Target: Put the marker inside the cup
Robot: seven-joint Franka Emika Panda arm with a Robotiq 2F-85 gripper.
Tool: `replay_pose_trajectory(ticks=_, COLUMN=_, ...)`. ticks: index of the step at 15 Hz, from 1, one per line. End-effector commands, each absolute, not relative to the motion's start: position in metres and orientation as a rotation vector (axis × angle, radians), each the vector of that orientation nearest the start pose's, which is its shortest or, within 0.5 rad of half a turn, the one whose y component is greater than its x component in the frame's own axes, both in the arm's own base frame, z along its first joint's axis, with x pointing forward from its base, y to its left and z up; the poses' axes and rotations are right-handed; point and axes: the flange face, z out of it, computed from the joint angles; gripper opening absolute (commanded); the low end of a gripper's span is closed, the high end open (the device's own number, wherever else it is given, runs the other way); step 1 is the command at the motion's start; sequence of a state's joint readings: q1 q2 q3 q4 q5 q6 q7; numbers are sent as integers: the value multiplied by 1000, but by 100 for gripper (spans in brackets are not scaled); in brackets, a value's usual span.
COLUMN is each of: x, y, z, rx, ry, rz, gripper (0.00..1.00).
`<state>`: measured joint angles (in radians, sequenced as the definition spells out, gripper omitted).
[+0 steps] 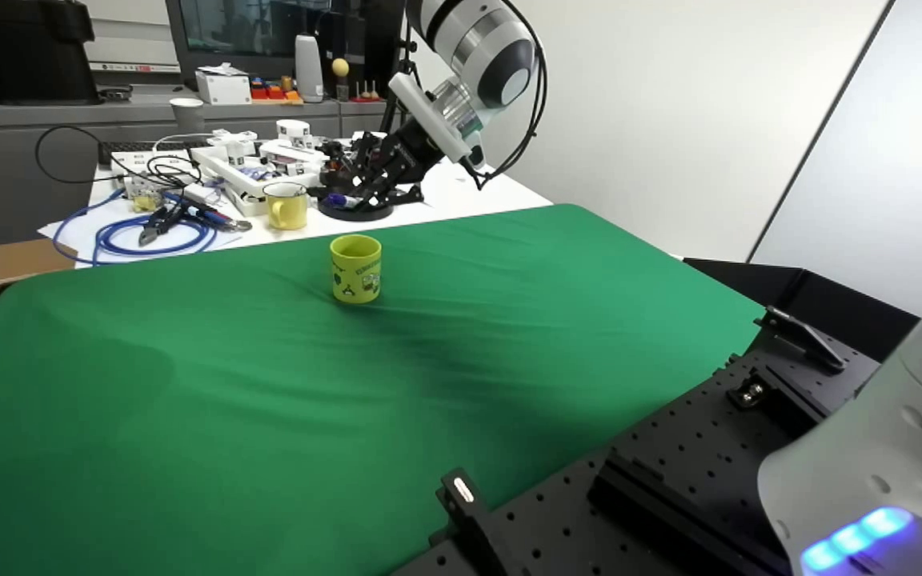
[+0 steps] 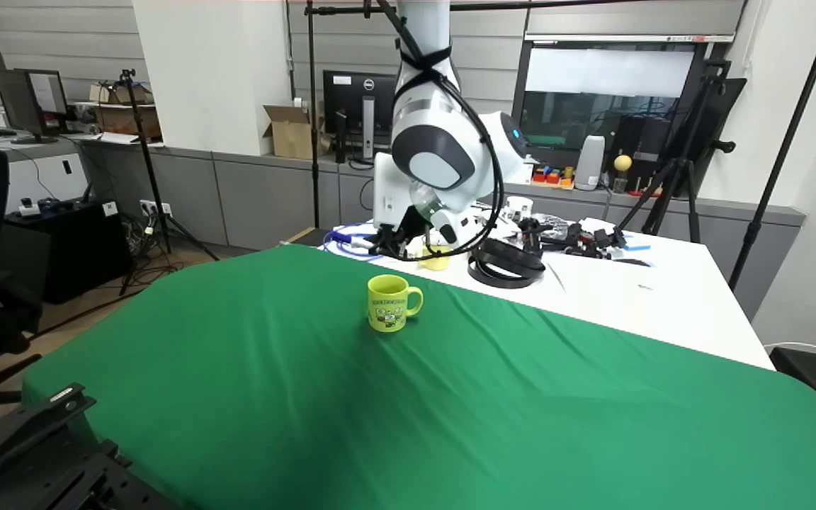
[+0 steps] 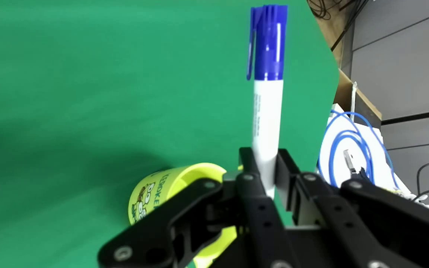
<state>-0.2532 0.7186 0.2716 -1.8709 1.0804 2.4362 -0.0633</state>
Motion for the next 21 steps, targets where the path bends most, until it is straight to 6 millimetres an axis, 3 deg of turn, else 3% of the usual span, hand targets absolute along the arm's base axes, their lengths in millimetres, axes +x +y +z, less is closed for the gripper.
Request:
replay_pose_trajectory(ticks=1, x=619, y=10, z=129, rx=-2119, ry=1017, rz=185, gripper=18)
replay_pose_trajectory(ticks=7, x=619, y=20, z=129, rx=-2134, ry=1003, rz=188, gripper=18)
replay_pose_trajectory(ticks=8, x=619, y=19, z=129, rx=-2134, ry=1004, rz=187, gripper=4)
replay_pose_trajectory(ticks=16, x=643, y=-6, z=136, rx=-1849, ry=973, rz=359, gripper=4)
replay_pose_trajectory(ticks=21, x=654, y=-24, z=126, rx=-1770, ry=991, rz=469, gripper=4)
